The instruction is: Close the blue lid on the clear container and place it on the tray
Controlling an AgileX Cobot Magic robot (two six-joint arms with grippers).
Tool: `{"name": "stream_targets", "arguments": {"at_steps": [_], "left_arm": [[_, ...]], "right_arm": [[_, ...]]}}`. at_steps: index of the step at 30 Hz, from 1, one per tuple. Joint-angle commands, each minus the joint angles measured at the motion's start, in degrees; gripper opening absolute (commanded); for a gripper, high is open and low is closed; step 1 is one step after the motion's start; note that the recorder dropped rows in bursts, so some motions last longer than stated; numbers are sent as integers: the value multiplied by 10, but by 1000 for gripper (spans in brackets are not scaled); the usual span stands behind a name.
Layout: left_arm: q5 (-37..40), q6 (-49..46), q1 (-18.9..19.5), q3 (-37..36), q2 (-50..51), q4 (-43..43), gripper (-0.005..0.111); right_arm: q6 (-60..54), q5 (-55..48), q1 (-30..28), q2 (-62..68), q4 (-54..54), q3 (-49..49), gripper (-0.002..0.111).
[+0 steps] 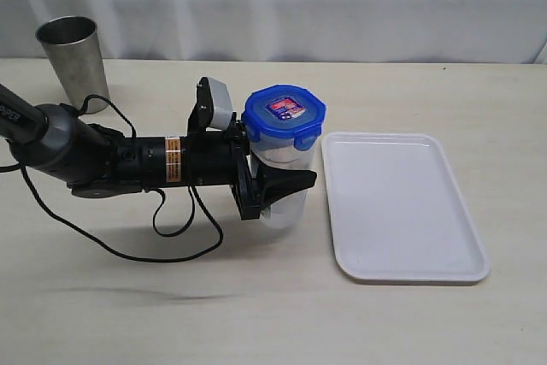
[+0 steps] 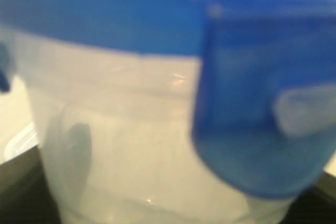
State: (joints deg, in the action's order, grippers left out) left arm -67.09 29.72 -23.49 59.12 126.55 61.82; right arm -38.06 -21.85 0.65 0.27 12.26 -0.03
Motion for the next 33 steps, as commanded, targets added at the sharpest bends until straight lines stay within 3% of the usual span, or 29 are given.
{"name": "stream_targets", "arguments": {"at_steps": [1,2,8,10,33], "left_arm": [[-20,1,-2,4,-7,-4,0],[-20,1,-2,4,-7,-7,0],[-20,1,-2,4,-7,-12,0],[-20,1,-2,4,-7,-12,0],[-20,-14,-2,4,-7,-9,0]], "right_arm": [[5,-3,-5,-3,-13,0,5],[10,-2,-5,-3,-20,0,5],[342,11,-5,-3,-29,0,5],[377,11,-5,-3,-29,0,5],[421,11,-5,-3,-29,0,5]]}}
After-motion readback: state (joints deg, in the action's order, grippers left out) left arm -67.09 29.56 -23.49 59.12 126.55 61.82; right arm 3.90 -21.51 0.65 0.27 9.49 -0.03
